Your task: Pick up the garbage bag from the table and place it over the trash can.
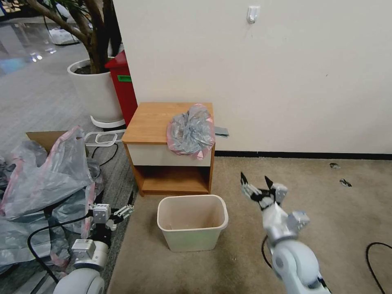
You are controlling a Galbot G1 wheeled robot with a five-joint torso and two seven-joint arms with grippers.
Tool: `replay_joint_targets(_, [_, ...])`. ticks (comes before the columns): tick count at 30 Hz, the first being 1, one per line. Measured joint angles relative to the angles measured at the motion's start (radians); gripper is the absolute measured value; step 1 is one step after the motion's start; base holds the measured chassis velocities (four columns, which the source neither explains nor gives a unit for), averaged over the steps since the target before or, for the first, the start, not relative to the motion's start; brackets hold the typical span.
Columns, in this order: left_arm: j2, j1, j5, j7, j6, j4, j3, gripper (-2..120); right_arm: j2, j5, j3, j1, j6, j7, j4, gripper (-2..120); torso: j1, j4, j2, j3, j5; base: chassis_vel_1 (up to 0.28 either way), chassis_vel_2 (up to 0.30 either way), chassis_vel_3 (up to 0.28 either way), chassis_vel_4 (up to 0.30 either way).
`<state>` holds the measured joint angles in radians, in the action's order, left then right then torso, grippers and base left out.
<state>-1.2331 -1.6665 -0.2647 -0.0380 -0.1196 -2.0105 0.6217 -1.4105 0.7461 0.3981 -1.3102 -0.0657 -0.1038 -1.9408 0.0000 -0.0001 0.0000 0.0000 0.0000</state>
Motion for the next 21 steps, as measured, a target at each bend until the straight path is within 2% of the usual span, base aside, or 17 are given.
replay_joint_targets(1, [0.0, 0.0, 0.0, 0.0, 0.0, 0.0, 0.0, 100, 0.0, 0.0, 0.0, 0.0, 0.0, 0.0, 0.0, 100, 0.0, 0.0, 0.0, 0.0, 0.0, 0.0, 0.0, 0.0, 0.0])
replay_joint_targets(4, [0.0, -0.006, 0.0, 0.008, -0.001, -0.011, 0.004, 100, -0.009, 0.148, -0.031, 0.095, 0.005, -0.019, 0.052, 100, 0.0, 0.0001, 0.0, 0.0, -0.0002, 0.0, 0.0, 0.0, 0.0])
replay_joint_targets(5, [0.0, -0.006, 0.0, 0.008, -0.001, -0.011, 0.004, 100, -0.009, 0.148, -0.031, 0.095, 0.005, -0.019, 0.052, 100, 0.0, 0.0001, 0.0, 0.0, -0.0002, 0.0, 0.0, 0.0, 0.0])
replay_joint_targets(8, [0.0, -0.011, 0.002, 0.009, -0.001, -0.02, 0.011, 100, -0.022, 0.339, -0.06, 0.186, 0.018, -0.045, 0.117, 100, 0.0, 0.0001, 0.0, 0.0, -0.0001, 0.0, 0.0, 0.0, 0.0])
replay_joint_targets(11, [0.003, -0.018, 0.002, 0.008, -0.001, -0.027, 0.023, 100, -0.035, 0.408, -0.078, 0.243, 0.029, -0.057, 0.172, 100, 0.0, 0.0, 0.0, 0.0, -0.0001, 0.0, 0.0, 0.0, 0.0])
replay_joint_targets(21, [-0.003, -0.046, 0.001, 0.007, -0.006, -0.038, 0.056, 100, -0.082, 0.447, -0.124, 0.4, 0.062, -0.044, 0.355, 99, 0.0, 0.0002, 0.0, 0.0, -0.0001, 0.0, 0.0, 0.0, 0.0])
